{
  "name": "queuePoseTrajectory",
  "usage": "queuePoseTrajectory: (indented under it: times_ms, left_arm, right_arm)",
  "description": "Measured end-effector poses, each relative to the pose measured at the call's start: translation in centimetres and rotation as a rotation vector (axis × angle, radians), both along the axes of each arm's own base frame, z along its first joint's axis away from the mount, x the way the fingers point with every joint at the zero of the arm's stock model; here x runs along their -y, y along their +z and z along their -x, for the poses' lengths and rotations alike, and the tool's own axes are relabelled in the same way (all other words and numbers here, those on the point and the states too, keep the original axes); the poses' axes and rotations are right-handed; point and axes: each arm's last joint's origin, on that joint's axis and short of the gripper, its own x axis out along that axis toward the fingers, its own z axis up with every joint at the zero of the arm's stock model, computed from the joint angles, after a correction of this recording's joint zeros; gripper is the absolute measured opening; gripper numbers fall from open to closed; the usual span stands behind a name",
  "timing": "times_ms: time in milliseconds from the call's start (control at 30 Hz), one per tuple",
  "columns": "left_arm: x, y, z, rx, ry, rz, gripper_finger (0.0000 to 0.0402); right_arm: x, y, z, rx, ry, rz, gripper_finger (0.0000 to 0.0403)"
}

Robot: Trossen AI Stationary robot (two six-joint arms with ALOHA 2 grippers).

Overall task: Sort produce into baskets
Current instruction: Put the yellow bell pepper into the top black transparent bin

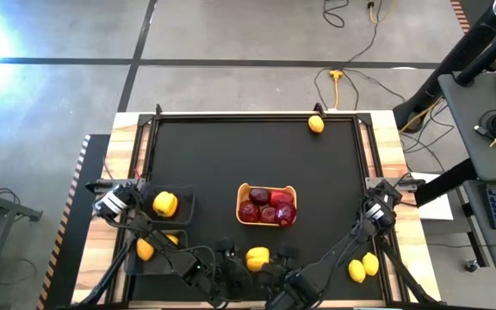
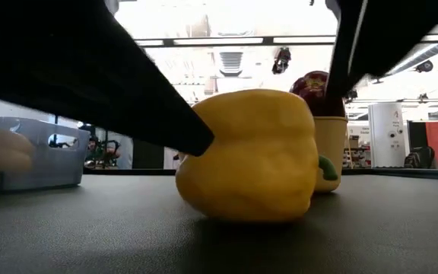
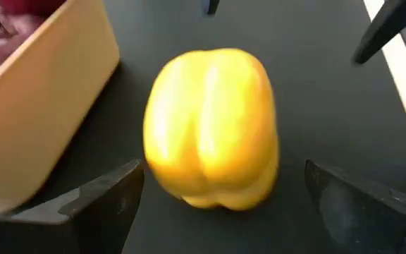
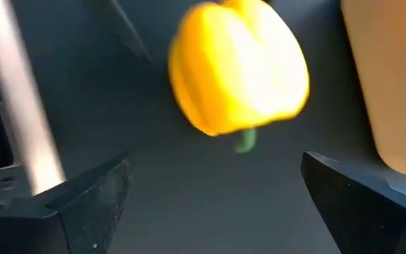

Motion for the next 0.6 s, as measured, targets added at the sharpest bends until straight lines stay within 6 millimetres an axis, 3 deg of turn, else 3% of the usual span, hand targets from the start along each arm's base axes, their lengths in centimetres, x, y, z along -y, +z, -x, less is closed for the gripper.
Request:
queuePoseTrajectory:
  times_ms: [233,400,600]
  left_arm:
    - [-1.3,-0.7,-1.2,-0.025,0.01,0.007,0.0372]
    - [-0.9,-1.8,-2.1,0.011,-0.044,0.024,0.0373]
    - [-0.7,-3.0,-2.8,0.057,-0.053,0.028,0.0373]
  right_arm:
    - [2.0,-0.5,0.2,-0.086,-0.09,0.08,0.04]
    - [3.5,-0.6,0.3,-0.076,-0.167,0.206,0.04]
    - [4.0,-1.3,-0.8,-0.042,-0.121,0.195,0.04]
